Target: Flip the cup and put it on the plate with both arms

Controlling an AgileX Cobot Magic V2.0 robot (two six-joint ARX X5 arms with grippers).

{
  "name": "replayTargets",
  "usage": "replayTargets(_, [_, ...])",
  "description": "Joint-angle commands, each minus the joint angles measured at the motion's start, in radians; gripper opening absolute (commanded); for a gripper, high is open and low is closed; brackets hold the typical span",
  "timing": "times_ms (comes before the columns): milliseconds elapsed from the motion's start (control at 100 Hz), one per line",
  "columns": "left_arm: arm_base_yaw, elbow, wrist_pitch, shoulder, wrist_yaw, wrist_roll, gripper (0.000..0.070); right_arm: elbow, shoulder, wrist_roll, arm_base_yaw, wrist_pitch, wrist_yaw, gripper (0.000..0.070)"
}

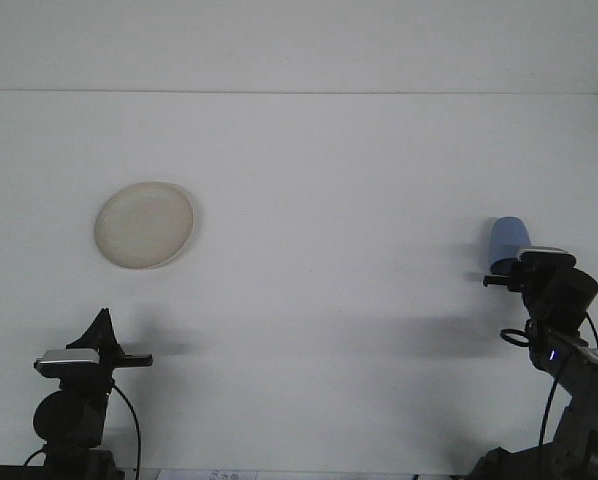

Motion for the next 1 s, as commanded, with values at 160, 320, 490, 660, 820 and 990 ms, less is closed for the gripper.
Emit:
replayTargets(160, [0.001,-0.019,0.010,-0.002,-0.004,0.005,0.0013,0.005,-0.071,0.135,0.011,-0.028,0.014,0.0002])
replayTargets(320, [0.001,-0.019,0.010,-0.002,-0.004,0.005,0.0013,0.063,-0.260,0.233,0.075,-0.295,0.069,0.0003])
replayTargets(490, [0.001,-0.019,0.010,-0.002,-0.004,0.005,0.0013,0.258,-0.436,0.240,0.209,-0.827,0.075,0.0003])
replayTargets(660, [0.001,-0.019,0.010,-0.002,-0.004,0.005,0.0013,0.510,-0.455,0.218,0.393,-1.255,0.076,0.0003])
replayTargets(820, [0.001,-0.019,0.010,-0.002,-0.004,0.005,0.0013,0.706,-0.367,0.215,0.586,-1.576,0.073,0.0003])
replayTargets(990, [0.001,-0.019,0.010,-0.002,-0.004,0.005,0.0013,0.791,-0.254,0.218,0.829,-1.738,0.076,0.0002])
